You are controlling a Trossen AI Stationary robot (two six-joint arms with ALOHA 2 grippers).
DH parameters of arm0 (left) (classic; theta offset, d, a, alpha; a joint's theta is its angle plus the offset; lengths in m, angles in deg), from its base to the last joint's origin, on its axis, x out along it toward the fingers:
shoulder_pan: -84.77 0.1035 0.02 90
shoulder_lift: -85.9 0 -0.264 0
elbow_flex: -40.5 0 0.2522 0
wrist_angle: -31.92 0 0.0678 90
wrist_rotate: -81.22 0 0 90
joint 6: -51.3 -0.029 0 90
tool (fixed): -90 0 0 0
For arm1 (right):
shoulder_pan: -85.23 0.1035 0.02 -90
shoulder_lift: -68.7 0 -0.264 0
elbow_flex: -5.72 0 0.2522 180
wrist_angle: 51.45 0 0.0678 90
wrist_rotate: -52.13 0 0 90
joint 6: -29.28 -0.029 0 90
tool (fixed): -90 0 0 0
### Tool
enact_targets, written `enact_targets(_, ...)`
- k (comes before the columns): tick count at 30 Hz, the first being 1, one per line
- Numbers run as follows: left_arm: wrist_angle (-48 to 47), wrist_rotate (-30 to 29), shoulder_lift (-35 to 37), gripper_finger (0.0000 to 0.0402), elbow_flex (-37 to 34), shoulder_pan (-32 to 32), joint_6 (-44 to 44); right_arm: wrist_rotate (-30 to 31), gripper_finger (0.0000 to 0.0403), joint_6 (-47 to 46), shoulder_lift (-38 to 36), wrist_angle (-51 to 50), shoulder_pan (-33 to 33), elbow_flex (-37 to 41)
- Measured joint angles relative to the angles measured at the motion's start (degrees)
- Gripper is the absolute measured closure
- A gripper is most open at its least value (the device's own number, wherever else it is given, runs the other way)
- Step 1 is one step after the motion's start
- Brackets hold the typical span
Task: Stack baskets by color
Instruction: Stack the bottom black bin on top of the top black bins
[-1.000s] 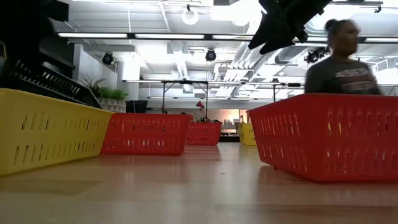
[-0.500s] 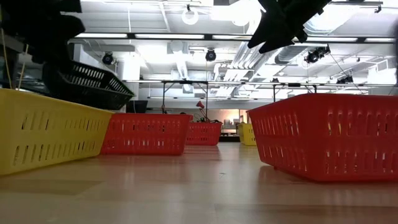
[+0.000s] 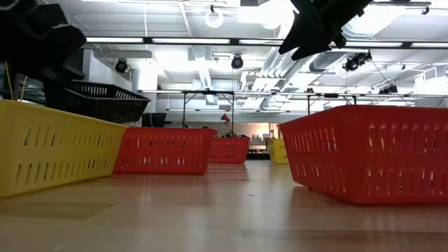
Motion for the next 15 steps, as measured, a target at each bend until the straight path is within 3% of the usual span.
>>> enact_targets(15, 5.10, 0.48, -9.30, 0.0401, 0.78, 1.32, 0.78, 0.35, 0.0147, -0.40, 0.00, 0.52, 0.00, 0.00)
